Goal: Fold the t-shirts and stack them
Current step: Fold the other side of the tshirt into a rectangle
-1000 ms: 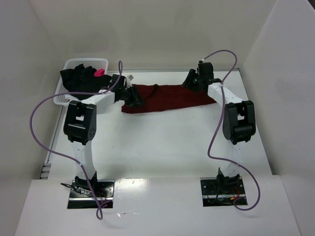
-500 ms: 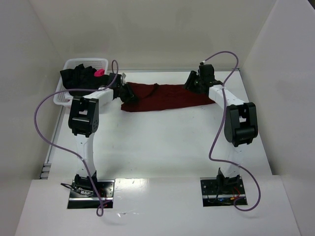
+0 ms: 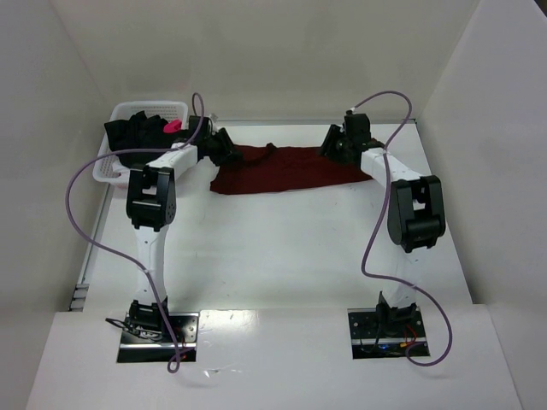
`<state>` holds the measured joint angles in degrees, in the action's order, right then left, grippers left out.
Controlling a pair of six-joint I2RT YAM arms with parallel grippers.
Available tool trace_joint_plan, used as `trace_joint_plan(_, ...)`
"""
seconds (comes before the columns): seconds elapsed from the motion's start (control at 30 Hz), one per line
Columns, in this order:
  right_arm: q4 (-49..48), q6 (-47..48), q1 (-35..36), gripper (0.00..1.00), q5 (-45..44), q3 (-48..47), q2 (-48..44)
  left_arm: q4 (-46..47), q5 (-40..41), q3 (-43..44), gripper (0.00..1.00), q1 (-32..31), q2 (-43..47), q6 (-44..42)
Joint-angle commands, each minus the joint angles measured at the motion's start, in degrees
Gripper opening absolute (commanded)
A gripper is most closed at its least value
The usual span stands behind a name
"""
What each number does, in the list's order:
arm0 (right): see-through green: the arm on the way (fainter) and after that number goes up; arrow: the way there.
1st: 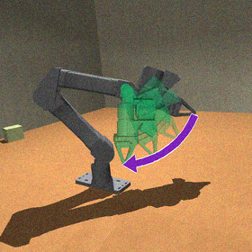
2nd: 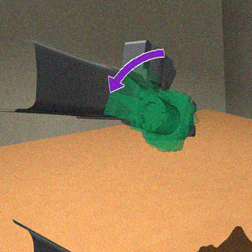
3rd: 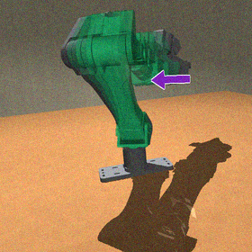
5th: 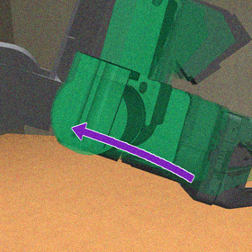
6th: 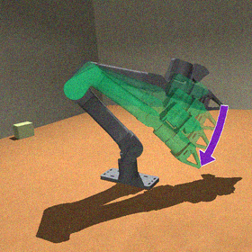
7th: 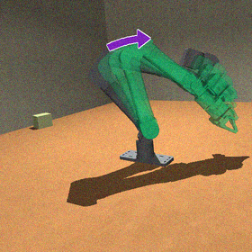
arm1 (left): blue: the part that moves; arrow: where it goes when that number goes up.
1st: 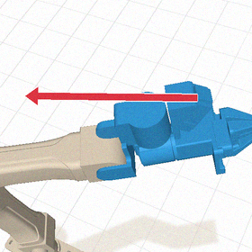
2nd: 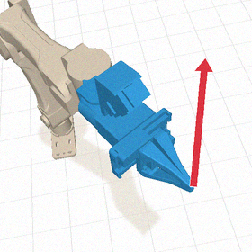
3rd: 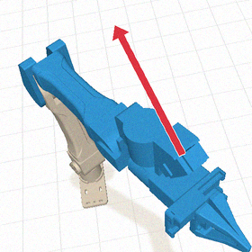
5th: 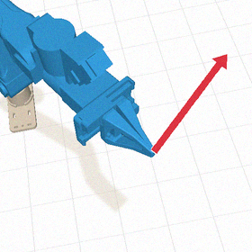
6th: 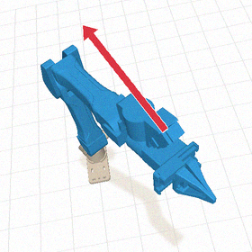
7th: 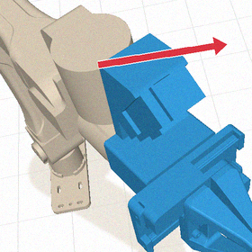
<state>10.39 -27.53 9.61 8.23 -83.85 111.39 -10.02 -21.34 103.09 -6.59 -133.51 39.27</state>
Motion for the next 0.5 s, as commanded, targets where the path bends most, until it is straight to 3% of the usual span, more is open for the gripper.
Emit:
trace_joint_plan(0.0, -2.4, 0.7, 0.3, 0.54, -1.3, -0.8, 1.5, 0.9, -1.4, 6.2, 0.55, 0.7, -2.7, -0.2)
trace_joint_plan(0.17, -2.4, 0.7, 0.3, 0.54, -1.3, -1.8, 2.1, 0.9, -1.0, 12.4, 0.59, 0.7, -5.3, 0.9)
trace_joint_plan(0.37, -2.4, 1.3, -0.7, 0.56, -2.3, -1.8, 1.6, 0.9, 1.9, 12.3, 0.83, 2.5, -3.3, 1.5)
trace_joint_plan(0.47, -2.4, 1.9, -1.3, 0.59, -3.7, -1.8, 0.5, 2.2, 2.5, 10.5, 0.88, 3.0, 0.2, 1.5)
